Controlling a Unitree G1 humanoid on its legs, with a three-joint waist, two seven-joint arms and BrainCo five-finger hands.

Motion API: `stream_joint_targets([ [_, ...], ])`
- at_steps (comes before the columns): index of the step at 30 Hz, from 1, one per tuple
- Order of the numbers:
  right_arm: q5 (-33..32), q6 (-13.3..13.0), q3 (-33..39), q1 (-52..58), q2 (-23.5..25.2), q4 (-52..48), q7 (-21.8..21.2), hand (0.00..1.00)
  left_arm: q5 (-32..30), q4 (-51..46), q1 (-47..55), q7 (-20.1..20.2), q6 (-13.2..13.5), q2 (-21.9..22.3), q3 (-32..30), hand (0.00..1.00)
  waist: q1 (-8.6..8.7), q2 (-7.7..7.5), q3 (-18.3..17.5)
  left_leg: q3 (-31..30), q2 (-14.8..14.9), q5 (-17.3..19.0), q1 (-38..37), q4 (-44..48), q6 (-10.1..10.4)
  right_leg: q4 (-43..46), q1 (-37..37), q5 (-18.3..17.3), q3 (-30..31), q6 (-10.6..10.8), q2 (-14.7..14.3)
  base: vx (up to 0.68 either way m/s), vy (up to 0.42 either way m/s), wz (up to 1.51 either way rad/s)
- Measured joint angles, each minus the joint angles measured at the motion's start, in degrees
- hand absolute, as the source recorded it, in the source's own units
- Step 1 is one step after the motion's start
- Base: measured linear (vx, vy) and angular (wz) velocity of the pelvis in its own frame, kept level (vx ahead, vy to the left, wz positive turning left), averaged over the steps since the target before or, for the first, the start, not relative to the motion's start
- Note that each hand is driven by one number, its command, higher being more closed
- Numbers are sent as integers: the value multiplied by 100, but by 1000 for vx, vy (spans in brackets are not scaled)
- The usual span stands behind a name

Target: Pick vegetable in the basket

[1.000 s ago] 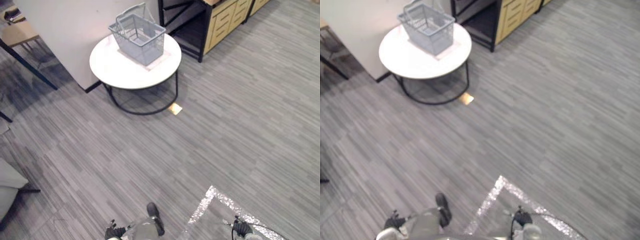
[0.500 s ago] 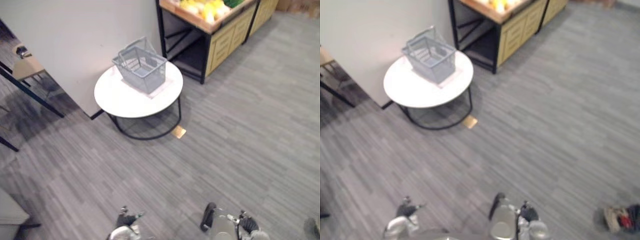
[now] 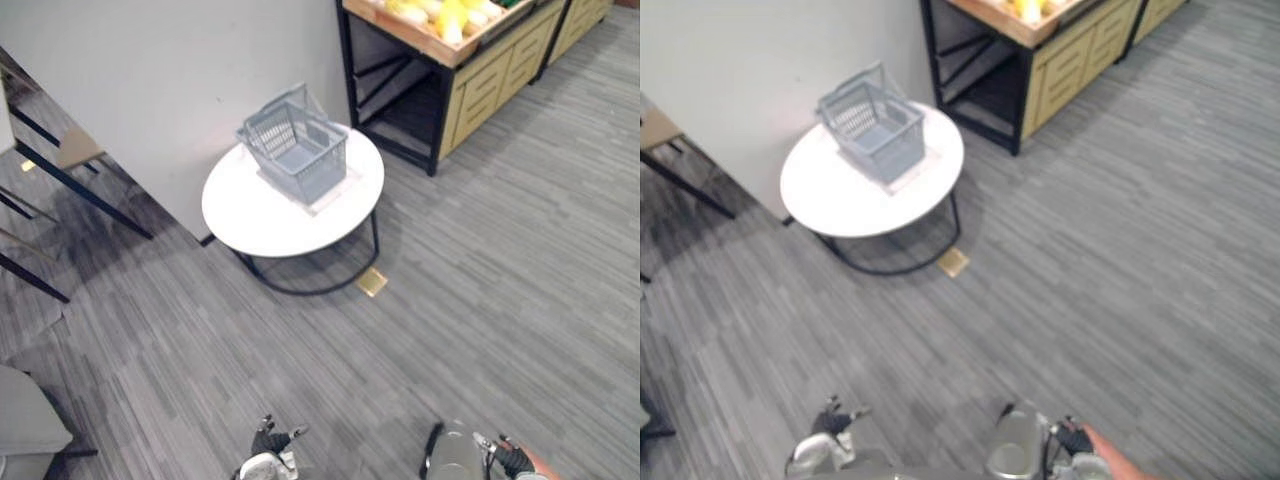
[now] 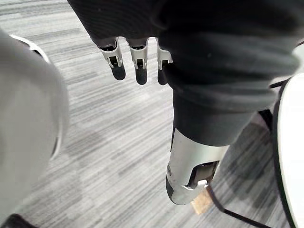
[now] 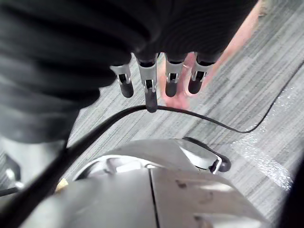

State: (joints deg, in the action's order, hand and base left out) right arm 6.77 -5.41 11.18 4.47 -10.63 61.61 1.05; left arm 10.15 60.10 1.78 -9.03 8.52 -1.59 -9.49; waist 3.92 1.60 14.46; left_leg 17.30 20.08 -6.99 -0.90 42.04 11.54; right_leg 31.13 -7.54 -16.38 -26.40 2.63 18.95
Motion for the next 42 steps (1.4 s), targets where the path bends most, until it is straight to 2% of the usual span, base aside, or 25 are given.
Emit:
stream_joint_targets([
  [1, 0, 1, -85, 7, 9, 2, -5, 0, 6, -29, 5, 8, 0, -27, 7, 0, -54, 6, -3, 88, 212, 302, 316, 699, 6, -209, 257, -70, 1, 0, -89, 447, -48, -8],
  [3, -10, 8, -64, 12, -14, 12, 14, 0, 23, -145, -65, 8, 6, -42, 5, 0, -113, -18, 12, 221, 158, 1185, 993, 1256, -82, -624, 644, -91, -23, -12, -148, 415, -18, -5],
  [5, -16, 9, -52, 1, 1, 10, 52, 0, 39, -195, -49, 3, 18, -103, 21, 0, -169, -42, 27, 462, -7, 1519, 1419, 801, -185, -1042, 1055, 30, -89, 173, -216, 310, 40, -14],
  [7, -29, -4, -40, -16, 10, -5, 110, 0, 75, -223, -26, -18, 21, -121, 84, 0, -243, -47, 29, 580, -455, 1367, 1555, -1136, -369, -1335, 1428, 87, -126, 282, -247, 335, 123, -33],
  [8, -29, -8, -41, -49, 11, -22, 111, 0, 85, -255, 34, -21, 21, -119, 92, 0, -260, -2, 11, 541, -664, 796, 1551, -2514, -577, -1443, 1547, 103, -116, 340, -309, 388, 249, -33],
  [9, -29, -11, -43, -54, 11, -42, 111, 0, 93, -270, 59, -22, 21, -118, 87, 0, -262, 19, 4, 521, -695, 601, 1533, -2863, -593, -1470, 1580, 97, -106, 391, -334, 511, 369, -75],
  [10, -28, -25, -50, -73, 14, -90, 121, 0, 93, -316, 158, -26, 32, -132, 71, 0, -326, 175, -29, 247, -717, -287, 1596, -3466, -994, -1668, 1769, -3, 152, 798, -514, 433, 321, -55],
  [12, -26, -28, -122, -177, 238, -42, 103, 0, 91, -339, 40, -64, 25, -267, 103, 0, -230, -128, -67, 397, -878, 82, 1780, -3135, -1023, -1999, 1878, 37, 362, 751, -456, 376, 186, -12],
  [13, -26, -23, -212, -202, 329, -42, 99, 0, 90, -417, -33, -71, 56, -373, 127, 0, -285, -317, -62, 527, -963, 320, 1856, -2944, -1077, -2188, 1888, 179, 468, 656, -377, 331, 123, -2],
  [17, -8, -36, -262, -313, 403, -39, 95, 0, 78, -354, -60, -73, 14, -306, 161, 0, -263, -392, -110, 634, -1284, 644, 1711, -2953, -1125, -2100, 1854, 929, 629, 895, -56, 314, 204, -3],
  [19, -8, -37, -248, -318, 388, -39, 94, 0, 73, -354, -24, -85, 3, -333, 239, 0, -267, -404, -105, 723, -1364, 787, 1458, -3006, -1120, -918, 1351, 1109, 860, 1036, 241, 285, 217, -18],
  [20, -8, -23, -237, -306, 383, -26, 90, 0, 72, -355, 85, -92, -4, -351, 288, 0, -274, -425, -94, 824, -1398, 885, 1104, -3152, -1101, 370, 756, 1666, 1093, 914, 520, 267, 230, -27],
  [22, 1, -8, -240, -180, 346, -22, 99, 0, 75, -364, 180, -106, -29, -376, 487, 0, -223, -370, -81, 849, -1443, 1021, 485, -3442, -1128, 1548, 365, 2749, 1206, 754, 762, 271, 165, -14],
  [23, 0, -6, -241, -118, 357, -18, 94, 0, 74, -385, 185, -104, -30, -423, 539, 0, -237, -412, -101, 836, -1442, 1159, 209, -3503, -1150, 2267, 61, 2461, 1130, 497, 837, 274, 85, -2],
  [25, -2, -24, -196, -107, 358, -27, 94, 0, 73, -430, 166, -106, -31, -451, 541, 0, -220, -418, -104, 791, -1425, 1241, -95, -3613, -1112, 2894, -376, 1721, 824, 389, 768, 249, -36, 7],
  [28, -1, -40, -134, -153, 369, -117, 90, 0, 70, -549, 61, -106, -27, -381, 458, 0, -68, -379, -86, 631, -1343, 1250, -301, -3586, -1048, 2210, -744, 874, -54, 196, 659, 279, -174, 36],
  [30, 1, -20, -90, -148, 405, -90, 93, 0, 59, -546, 69, -103, -26, -348, 344, 0, -88, -442, -109, 634, -1322, 1238, -396, -3576, -937, 311, -631, 1148, -390, 235, 393, 249, -234, 28],
  [31, 3, -9, -38, -154, 431, -45, 95, 0, 44, -526, 54, -99, -31, -373, 276, 0, -84, -567, -100, 631, -1376, 1285, -462, -3613, -770, -520, -423, 1334, -499, -23, 290, 234, -266, -1],
  [32, 5, 22, -7, -249, 363, 17, 106, 0, 22, -511, 71, -93, -36, -185, 267, 0, -122, -295, -74, 680, -1219, 1277, -515, -3804, -681, -850, -279, 1286, -522, -92, -34, 249, -271, -7],
  [34, 5, 10, 226, -265, 261, -2, 109, 0, -13, -369, 2, -69, -35, -7, 399, 0, -69, -18, 9, 722, -1090, 1149, -661, -4133, -492, -714, -330, 1267, -343, -61, -224, 185, -137, -7],
  [36, 10, 20, 377, -251, 239, -13, 109, 0, -24, -313, -80, -69, -27, 7, 463, 0, -76, 25, 34, 695, -1045, 1114, -872, -4299, -445, -286, -431, 1172, 203, -7, -259, 135, -109, 10],
  [38, 9, 5, 386, -237, 273, -49, 103, 0, -29, -310, -171, -76, -18, -15, 460, 0, -89, 10, 71, 504, -1042, 1197, -1035, -4335, -409, 420, -724, 1069, 709, 80, -154, 130, -171, 30],
  [39, 13, -13, 356, -196, 335, -89, 92, 0, -33, -302, -175, -83, -15, -49, 457, 0, -82, -120, 58, 362, -1094, 1213, -1019, -4348, -376, 261, -810, 773, 1157, 146, -184, 129, -255, 69],
  [40, 16, 22, 301, -78, 438, -17, 92, 0, -37, -293, -121, -84, -16, -201, 434, 0, -114, -438, -61, 162, -1244, 1235, -970, -4373, -276, -502, -661, 876, 1534, 337, -120, 128, -273, 72],
  [42, 16, 42, 315, -35, 403, 22, 95, 0, -39, -187, -64, -99, -30, -156, 316, 0, -102, -322, -109, -11, -1080, 1208, -998, -4458, -241, -533, -499, 796, 1313, 409, -198, 110, -195, 54],
])
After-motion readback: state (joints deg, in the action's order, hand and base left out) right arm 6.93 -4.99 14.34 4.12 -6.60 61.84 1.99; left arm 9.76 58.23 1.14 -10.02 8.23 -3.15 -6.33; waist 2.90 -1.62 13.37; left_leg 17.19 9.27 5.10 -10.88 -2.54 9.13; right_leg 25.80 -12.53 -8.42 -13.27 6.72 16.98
